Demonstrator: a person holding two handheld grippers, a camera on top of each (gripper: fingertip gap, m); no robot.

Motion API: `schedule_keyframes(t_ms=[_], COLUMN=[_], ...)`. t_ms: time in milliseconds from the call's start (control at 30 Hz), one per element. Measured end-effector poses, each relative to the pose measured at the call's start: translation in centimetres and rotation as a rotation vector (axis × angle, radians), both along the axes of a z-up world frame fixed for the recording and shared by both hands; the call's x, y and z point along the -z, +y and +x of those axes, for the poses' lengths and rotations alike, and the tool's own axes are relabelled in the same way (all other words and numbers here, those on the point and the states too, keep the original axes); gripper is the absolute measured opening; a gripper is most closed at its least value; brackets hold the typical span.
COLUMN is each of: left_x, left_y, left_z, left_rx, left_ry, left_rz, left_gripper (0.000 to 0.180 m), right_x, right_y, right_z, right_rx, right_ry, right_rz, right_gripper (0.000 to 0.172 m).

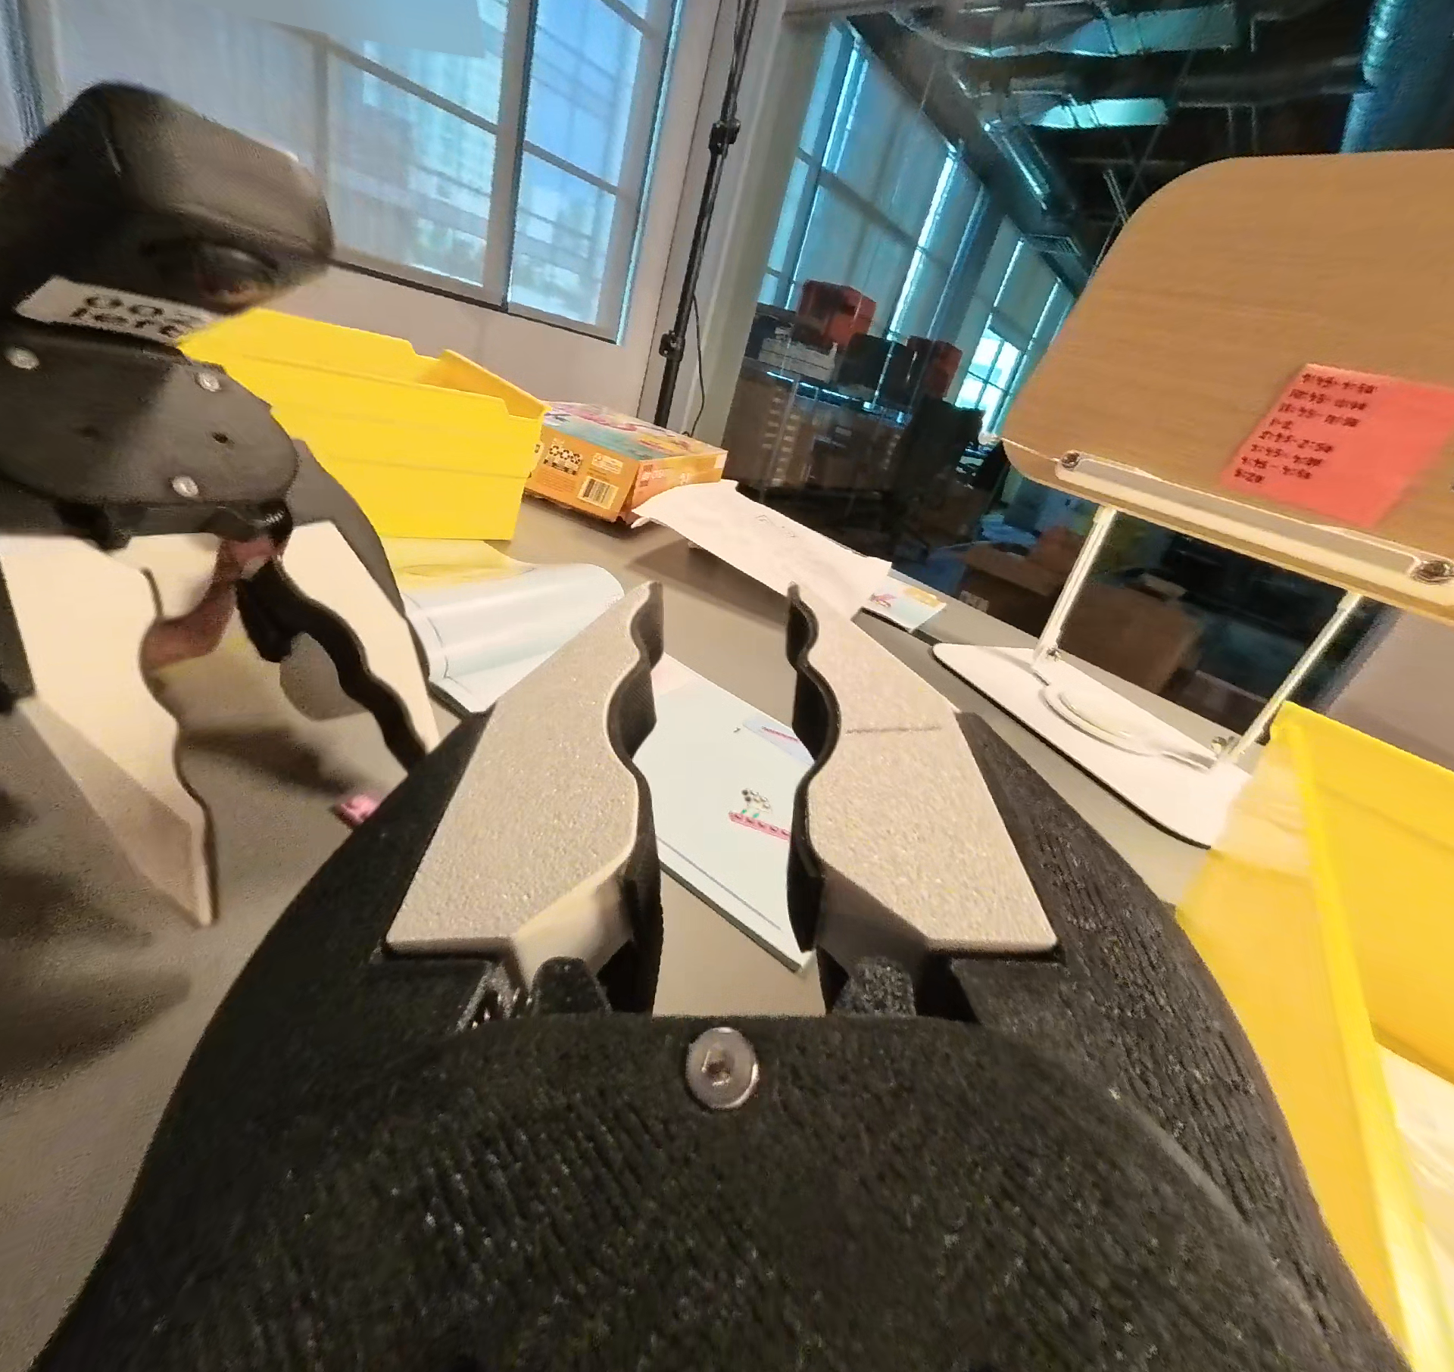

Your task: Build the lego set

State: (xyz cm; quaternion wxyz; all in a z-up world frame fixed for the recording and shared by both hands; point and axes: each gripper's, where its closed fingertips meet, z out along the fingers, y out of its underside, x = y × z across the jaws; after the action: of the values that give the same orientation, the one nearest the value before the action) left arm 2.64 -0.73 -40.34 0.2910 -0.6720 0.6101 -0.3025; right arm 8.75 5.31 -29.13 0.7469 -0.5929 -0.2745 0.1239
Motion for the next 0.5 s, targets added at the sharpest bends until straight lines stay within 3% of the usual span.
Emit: schedule_keyframes(t_ms=[100,233,367,500], left_x=[-2.9,-9.1,-14.4,-17.4], left_y=[0.0,0.8,3.7,7.9], left_z=[-1.0,-4.7,-12.2,-22.2], left_rx=[-0.037,-0.157,-0.400,-0.775], left_ry=[-0.096,-0.250,-0.207,-0.147], left_rz=[0.012,0.088,0.375,0.467], left_gripper=[0.066,0.064,0.065,0.053], right_x=[0.1,0.1,0.2,0.2], right_y=[-0.2,-0.4,-0.6,-0.6], right_z=[-0.2,-0.4,-0.5,-0.6], right_rx=[-0.013,-0.040,-0.054,-0.061], right_ry=[-0.009,-0.003,0.001,0.005], right_rz=[-0.003,-0.008,-0.017,-0.023], right_gripper=[0.030,0.029,0.029,0.028])
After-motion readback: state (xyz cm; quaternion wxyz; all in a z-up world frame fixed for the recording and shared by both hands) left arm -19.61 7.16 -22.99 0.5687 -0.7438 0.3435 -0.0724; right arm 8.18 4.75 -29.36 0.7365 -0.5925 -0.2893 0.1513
